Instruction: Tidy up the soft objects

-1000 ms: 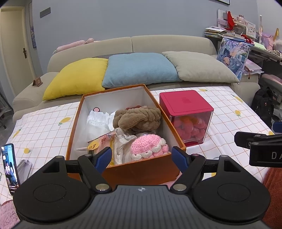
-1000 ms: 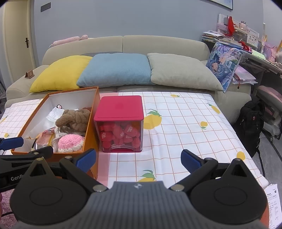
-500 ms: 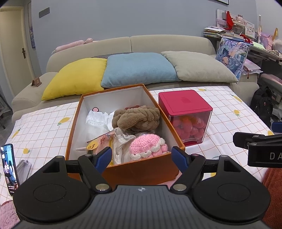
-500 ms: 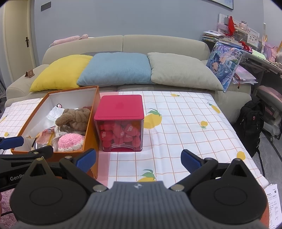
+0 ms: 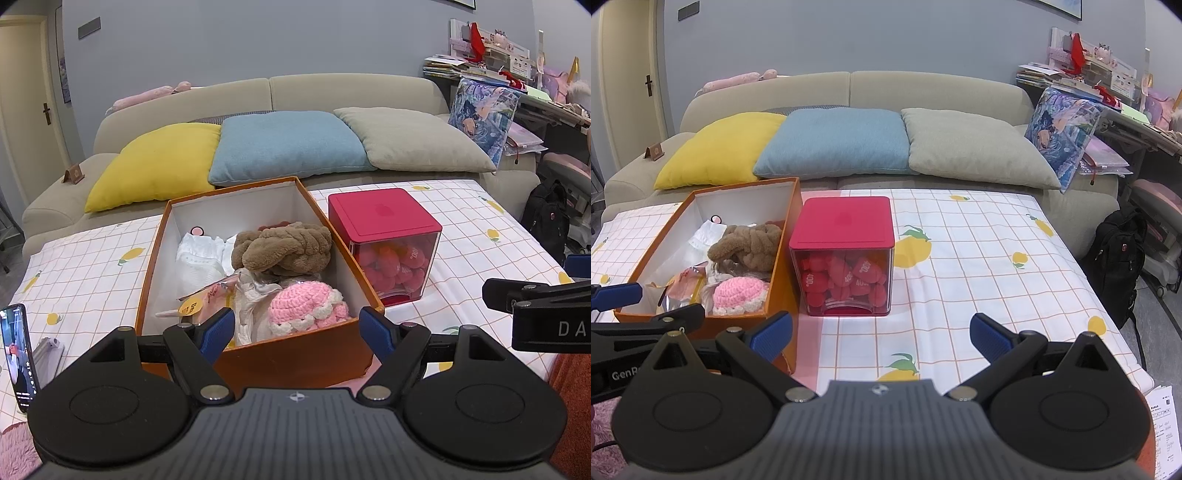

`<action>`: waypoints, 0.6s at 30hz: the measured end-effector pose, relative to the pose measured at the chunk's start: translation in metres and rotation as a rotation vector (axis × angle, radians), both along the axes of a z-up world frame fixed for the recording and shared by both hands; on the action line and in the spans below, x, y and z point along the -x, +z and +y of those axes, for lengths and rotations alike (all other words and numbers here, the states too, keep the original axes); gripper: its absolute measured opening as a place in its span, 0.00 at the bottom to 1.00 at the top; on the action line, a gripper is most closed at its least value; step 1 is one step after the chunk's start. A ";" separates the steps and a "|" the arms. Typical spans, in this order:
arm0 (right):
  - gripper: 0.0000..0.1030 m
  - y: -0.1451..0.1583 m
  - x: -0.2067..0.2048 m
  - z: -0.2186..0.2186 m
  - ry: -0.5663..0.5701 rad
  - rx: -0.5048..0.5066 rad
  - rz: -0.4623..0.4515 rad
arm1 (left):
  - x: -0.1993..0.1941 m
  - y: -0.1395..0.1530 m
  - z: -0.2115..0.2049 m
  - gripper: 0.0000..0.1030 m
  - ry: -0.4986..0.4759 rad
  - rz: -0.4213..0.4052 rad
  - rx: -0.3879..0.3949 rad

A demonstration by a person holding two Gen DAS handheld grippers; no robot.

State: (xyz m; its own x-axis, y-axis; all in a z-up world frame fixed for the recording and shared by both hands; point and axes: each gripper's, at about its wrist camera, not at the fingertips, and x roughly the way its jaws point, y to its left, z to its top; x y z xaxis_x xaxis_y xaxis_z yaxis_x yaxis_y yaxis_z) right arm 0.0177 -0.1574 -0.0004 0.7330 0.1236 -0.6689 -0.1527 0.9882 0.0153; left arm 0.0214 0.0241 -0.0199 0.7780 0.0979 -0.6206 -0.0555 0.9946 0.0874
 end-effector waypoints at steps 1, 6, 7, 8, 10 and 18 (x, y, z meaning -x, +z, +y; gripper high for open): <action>0.97 0.000 0.000 0.000 0.000 0.000 0.000 | 0.000 0.000 0.000 0.87 0.000 0.001 0.000; 0.97 0.000 0.001 0.000 0.000 0.000 0.001 | 0.000 0.000 0.001 0.87 0.000 0.000 0.001; 0.97 0.000 0.000 0.000 0.001 0.000 0.001 | 0.000 0.000 0.001 0.87 0.000 0.000 0.001; 0.97 0.000 0.000 0.000 0.001 0.000 0.001 | 0.000 0.000 0.000 0.87 0.000 0.000 0.001; 0.97 0.000 0.000 0.000 0.001 0.000 0.002 | 0.000 0.000 0.001 0.87 0.000 0.002 0.002; 0.97 -0.001 -0.001 -0.001 0.007 0.001 0.009 | 0.000 -0.001 0.001 0.87 -0.003 0.005 0.002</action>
